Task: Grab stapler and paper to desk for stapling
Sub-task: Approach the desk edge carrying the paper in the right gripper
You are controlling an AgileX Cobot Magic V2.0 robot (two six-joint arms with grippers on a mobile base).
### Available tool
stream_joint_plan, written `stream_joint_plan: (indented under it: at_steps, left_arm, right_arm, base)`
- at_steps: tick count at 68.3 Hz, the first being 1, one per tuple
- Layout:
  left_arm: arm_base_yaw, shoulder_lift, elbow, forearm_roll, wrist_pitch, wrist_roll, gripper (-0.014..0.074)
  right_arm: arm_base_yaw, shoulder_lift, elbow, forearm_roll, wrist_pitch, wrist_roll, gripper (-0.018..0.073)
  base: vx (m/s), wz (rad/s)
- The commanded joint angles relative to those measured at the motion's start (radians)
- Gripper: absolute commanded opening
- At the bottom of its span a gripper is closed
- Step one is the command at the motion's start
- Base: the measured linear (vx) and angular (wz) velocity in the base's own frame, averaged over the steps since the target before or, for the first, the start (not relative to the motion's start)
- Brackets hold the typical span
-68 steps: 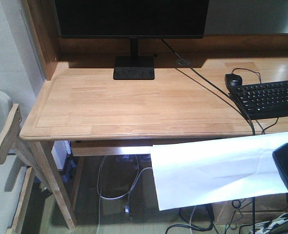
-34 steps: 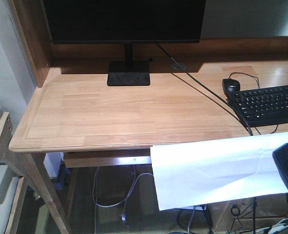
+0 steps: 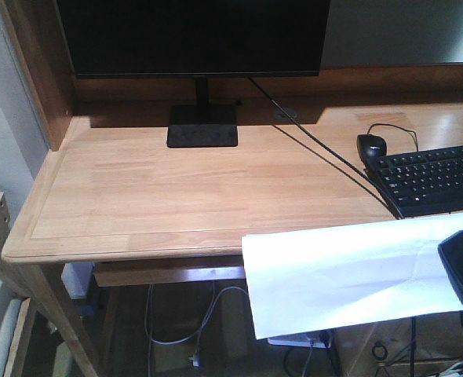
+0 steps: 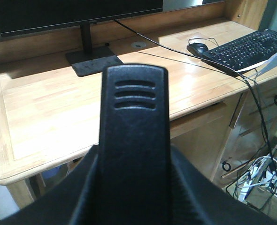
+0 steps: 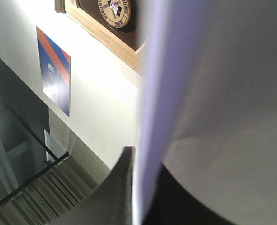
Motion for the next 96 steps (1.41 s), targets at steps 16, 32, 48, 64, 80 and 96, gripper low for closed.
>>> stream_joint_plan:
  at_steps: [16,32,48,64,80,96]
  left_arm:
    - [-0.004,0.014,-0.03,-0.007,-0.107,-0.001,-0.0006]
    - [-0.004,0.014,-0.03,-0.007,-0.107,-0.001,-0.0006]
    - [-0.004,0.014,-0.03,-0.007,-0.107,-0.001,-0.0006]
    - [-0.004,0.014,-0.03,-0.007,-0.107,-0.001,-0.0006]
    - [-0.004,0.014,-0.03,-0.007,-0.107,-0.001,-0.0006]
    - [-0.004,0.014,-0.03,-0.007,-0.107,-0.001,-0.0006]
  right_arm:
    - [0.0,0.001,0.025,0.015,-0.137,-0.014,-0.0001]
    - [0.0,0.001,0.025,0.015,-0.137,-0.014,-0.0001]
    - [0.0,0.001,0.025,0.015,-0.137,-0.014,-0.0001]
    - [0.0,0.001,0.025,0.015,-0.137,-0.014,-0.0001]
    - [0.0,0.001,0.025,0.015,-0.137,-0.014,-0.0001]
    - [0.0,0.001,0.025,0.015,-0.137,-0.014,-0.0001]
  base:
    - [0.07,0.01]
    - [0.05,0.01]
    - [0.05,0.02]
    - [0.05,0.03]
    - [0.05,0.02]
    - [0.05,0.03]
